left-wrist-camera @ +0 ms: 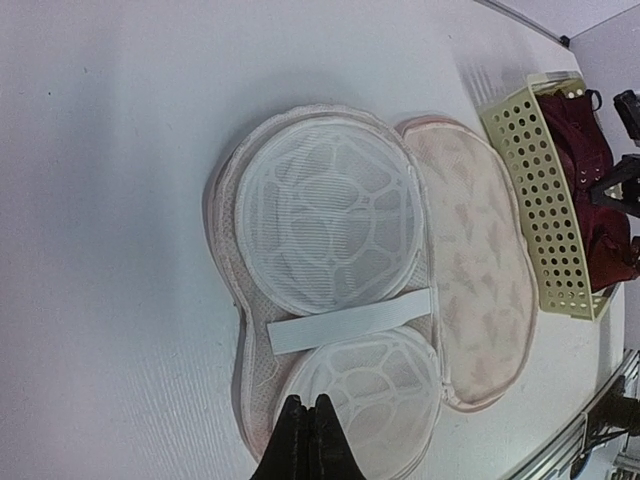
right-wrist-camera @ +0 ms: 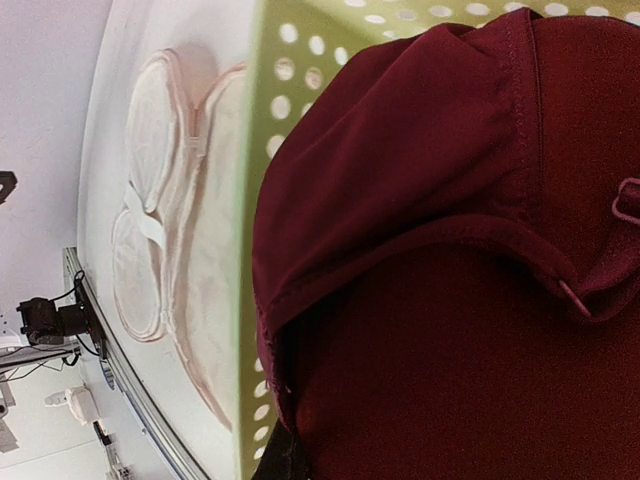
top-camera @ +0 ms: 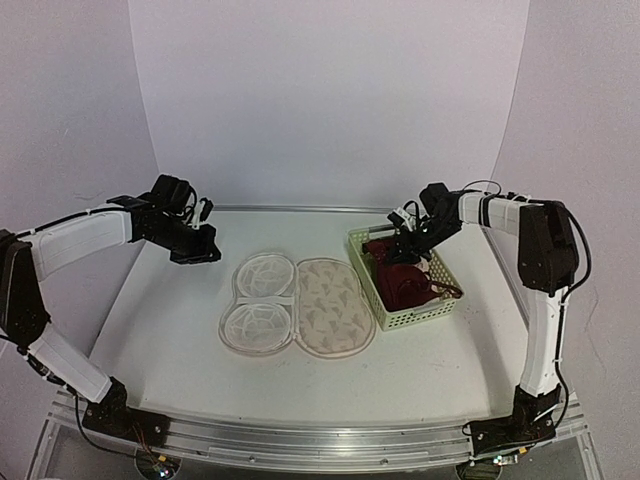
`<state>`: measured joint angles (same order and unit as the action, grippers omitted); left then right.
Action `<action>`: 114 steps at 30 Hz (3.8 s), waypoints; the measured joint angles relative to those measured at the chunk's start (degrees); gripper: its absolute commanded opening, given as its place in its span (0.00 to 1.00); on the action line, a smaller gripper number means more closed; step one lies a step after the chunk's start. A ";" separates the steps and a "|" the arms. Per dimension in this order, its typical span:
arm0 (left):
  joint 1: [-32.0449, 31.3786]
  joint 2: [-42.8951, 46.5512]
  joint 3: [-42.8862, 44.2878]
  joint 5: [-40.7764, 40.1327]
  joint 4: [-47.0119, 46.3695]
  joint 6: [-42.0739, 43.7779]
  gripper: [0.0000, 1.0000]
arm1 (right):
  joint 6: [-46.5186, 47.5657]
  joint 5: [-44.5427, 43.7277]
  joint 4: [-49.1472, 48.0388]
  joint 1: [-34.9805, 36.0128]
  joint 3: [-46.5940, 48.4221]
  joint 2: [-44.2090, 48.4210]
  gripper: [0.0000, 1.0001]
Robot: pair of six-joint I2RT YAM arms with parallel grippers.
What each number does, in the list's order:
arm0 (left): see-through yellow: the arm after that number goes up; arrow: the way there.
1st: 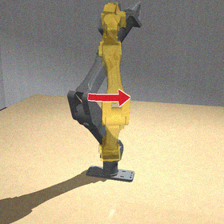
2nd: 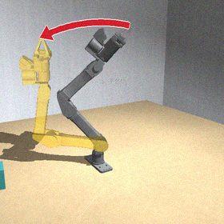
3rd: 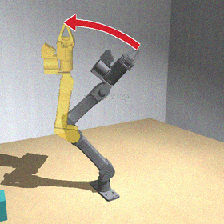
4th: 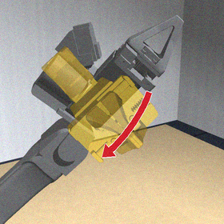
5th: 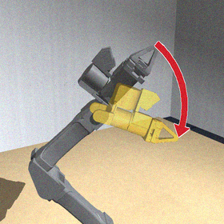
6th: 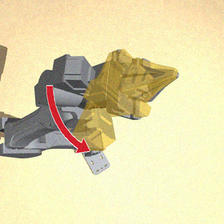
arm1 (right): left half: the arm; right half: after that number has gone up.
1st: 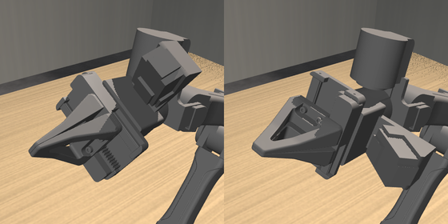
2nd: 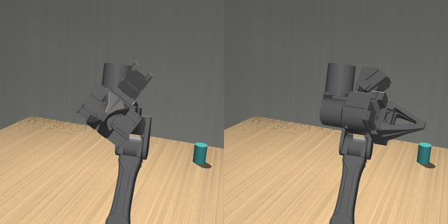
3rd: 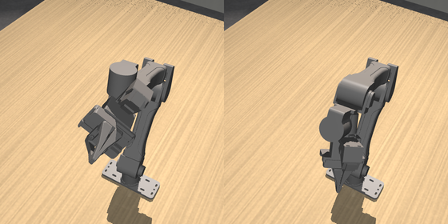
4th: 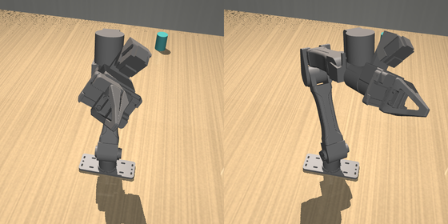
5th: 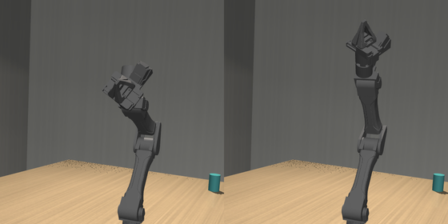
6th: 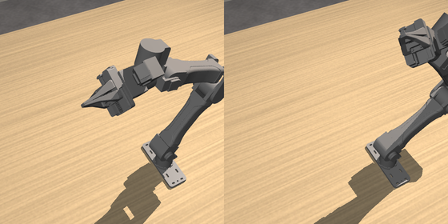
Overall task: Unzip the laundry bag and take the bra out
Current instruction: Adjust the bra in the bin, then move the bin to the center of the board.
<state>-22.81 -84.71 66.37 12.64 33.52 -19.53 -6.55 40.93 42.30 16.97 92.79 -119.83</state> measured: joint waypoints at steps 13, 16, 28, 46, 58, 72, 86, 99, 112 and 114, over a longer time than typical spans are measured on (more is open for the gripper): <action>0.00 0.74 -1.16 -0.83 0.09 -0.46 0.00 | -0.42 -6.51 -0.35 -0.33 3.69 -6.19 0.28; 0.00 0.74 -1.16 -0.85 0.04 -0.48 0.00 | -0.57 -8.44 -0.35 -0.33 3.93 -6.36 0.36; 0.00 0.74 -1.16 -0.87 0.04 -0.46 0.00 | -0.94 -12.50 -0.50 -0.33 5.46 -5.33 0.57; 0.00 -0.90 1.11 -0.96 -0.07 0.13 0.01 | -1.11 -21.49 -0.87 -0.33 3.48 10.71 0.84; 0.00 -2.08 3.91 -1.36 -0.07 1.66 0.02 | -2.64 -20.94 -1.73 -0.33 -1.84 20.37 0.98; 0.02 -1.03 4.87 -2.49 0.04 3.30 0.14 | -17.46 -20.61 -16.52 -0.48 -19.47 41.09 0.94; 0.15 6.62 4.74 -3.89 0.04 4.52 0.66 | -24.17 -17.18 -19.67 11.85 -23.80 39.41 0.66; 0.15 12.85 4.44 -4.87 0.02 4.57 0.97 | -29.73 -21.97 -19.34 23.10 -14.58 21.92 0.00; 0.15 15.74 2.89 -5.92 0.96 4.42 1.00 | -33.48 -33.57 -13.55 25.44 4.04 -0.85 0.00; 0.15 15.96 2.43 -6.19 1.01 4.35 1.00 | -33.77 -36.00 -11.65 25.44 6.03 -3.39 0.00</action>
<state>-22.65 -68.75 68.79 6.46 34.52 -15.18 -40.32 4.93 30.65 42.41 98.83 -123.22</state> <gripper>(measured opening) 0.996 0.007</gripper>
